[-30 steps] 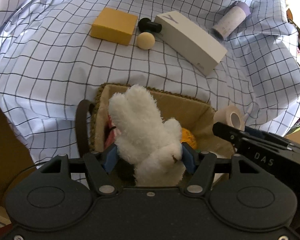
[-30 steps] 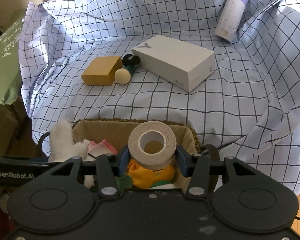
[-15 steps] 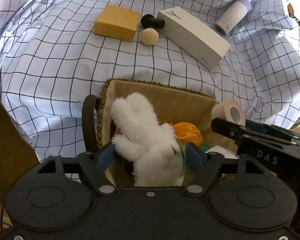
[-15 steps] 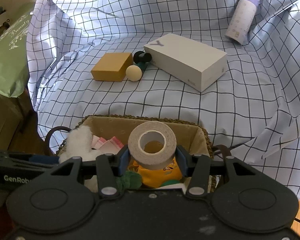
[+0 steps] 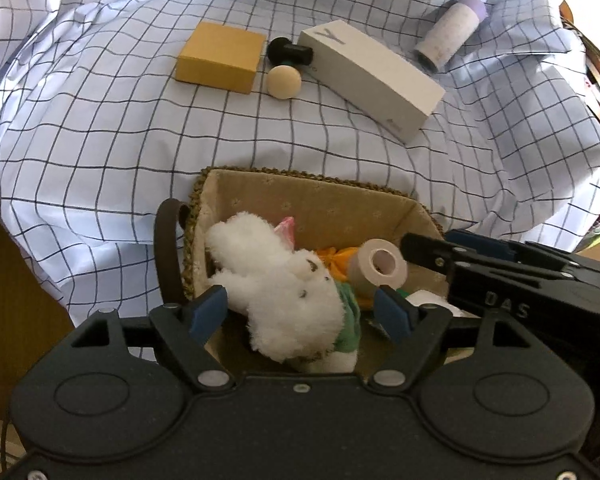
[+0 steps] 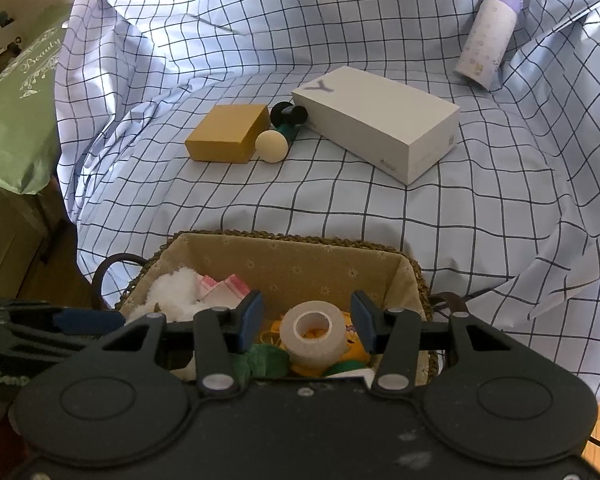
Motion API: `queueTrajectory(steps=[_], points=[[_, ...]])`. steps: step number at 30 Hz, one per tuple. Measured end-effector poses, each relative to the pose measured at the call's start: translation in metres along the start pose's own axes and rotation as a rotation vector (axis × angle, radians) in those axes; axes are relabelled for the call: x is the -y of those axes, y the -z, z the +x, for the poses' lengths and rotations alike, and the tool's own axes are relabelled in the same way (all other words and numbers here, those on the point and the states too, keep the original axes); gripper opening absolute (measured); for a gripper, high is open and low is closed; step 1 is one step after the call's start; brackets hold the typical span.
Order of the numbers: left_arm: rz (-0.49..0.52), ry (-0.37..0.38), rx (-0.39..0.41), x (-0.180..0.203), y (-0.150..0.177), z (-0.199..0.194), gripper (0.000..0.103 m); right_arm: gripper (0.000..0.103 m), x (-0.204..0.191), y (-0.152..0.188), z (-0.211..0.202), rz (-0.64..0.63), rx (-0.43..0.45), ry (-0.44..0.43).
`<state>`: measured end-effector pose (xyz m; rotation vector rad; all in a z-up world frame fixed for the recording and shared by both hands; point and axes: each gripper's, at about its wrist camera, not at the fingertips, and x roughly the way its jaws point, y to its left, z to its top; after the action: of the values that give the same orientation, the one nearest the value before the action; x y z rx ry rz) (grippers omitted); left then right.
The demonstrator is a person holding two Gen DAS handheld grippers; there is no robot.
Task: Organize soft objects
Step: 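Lower both items into the basket and open both grippers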
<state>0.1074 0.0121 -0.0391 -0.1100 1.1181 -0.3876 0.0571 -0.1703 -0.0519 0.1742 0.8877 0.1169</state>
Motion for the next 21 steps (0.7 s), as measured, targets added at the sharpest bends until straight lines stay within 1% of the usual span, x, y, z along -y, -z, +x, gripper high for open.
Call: queueTrajectory(steps=[6, 21], points=[[0.015, 0.014, 0.017, 0.005, 0.000, -0.006, 0.076, 0.049, 0.002, 0.002, 0.000, 0.011, -0.007, 0.004], [0.002, -0.012, 0.059, 0.006, -0.003, -0.010, 0.076, 0.051, 0.006, 0.005, 0.000, 0.034, -0.012, 0.010]])
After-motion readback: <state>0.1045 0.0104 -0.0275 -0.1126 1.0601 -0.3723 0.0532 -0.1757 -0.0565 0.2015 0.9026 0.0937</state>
